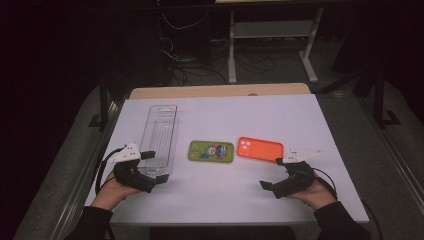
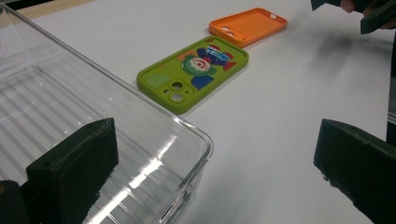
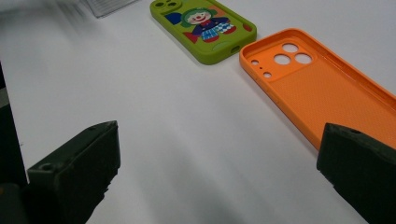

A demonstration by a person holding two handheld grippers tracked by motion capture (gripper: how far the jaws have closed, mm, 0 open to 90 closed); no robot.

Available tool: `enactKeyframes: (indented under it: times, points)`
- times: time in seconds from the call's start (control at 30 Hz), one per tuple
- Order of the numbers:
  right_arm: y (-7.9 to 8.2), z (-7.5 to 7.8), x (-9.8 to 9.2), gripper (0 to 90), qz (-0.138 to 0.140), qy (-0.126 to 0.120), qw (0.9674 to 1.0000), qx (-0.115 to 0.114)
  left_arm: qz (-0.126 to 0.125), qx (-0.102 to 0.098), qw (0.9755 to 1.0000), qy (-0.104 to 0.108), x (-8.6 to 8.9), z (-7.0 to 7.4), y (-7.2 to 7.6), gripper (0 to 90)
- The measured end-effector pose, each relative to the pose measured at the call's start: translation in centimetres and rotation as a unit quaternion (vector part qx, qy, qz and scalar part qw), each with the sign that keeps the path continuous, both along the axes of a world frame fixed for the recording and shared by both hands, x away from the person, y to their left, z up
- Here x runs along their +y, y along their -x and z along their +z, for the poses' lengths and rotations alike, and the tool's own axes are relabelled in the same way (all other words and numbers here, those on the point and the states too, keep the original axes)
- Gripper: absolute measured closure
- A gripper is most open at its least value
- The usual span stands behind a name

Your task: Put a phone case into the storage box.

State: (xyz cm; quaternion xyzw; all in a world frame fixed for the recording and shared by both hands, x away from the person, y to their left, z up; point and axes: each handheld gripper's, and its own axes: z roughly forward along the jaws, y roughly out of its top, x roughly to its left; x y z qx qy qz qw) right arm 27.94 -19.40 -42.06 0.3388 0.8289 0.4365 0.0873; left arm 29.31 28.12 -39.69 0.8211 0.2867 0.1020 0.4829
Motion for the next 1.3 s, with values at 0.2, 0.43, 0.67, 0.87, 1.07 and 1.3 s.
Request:
enactKeyframes:
  times: [0.2,0.43,0.67,0.87,1.07,1.3]
  points:
    - [-0.1,0.1,-0.1,0.0,-0.004,0.000,1.0000,-0.002,0.000,0.000,1.0000,0.000,0.0,0.1,0.0,0.0]
    - [-0.5,0.5,-0.1,0.0,-0.007,0.005,1.0000,-0.001,0.005,0.001,1.0000,0.003,0.1,0.1,0.1,0.0]
    - [-1.5,1.0,0.0,0.0,-0.011,0.009,0.9999,0.004,0.006,-0.001,1.0000,0.008,0.1,0.1,0.0,0.0]
    - [-2.1,1.2,-0.1,0.0,-0.021,0.009,0.9997,0.004,0.004,0.001,1.0000,0.006,-0.1,0.1,0.0,0.0]
    - [-2.7,1.7,-0.2,0.0,-0.030,0.003,0.9995,-0.001,0.004,0.004,1.0000,0.004,-0.1,0.1,0.0,0.0]
    - [-3.4,2.1,-0.4,0.1,-0.036,0.005,0.9993,-0.003,0.001,0.005,1.0000,0.002,-0.2,0.2,0.0,0.0]
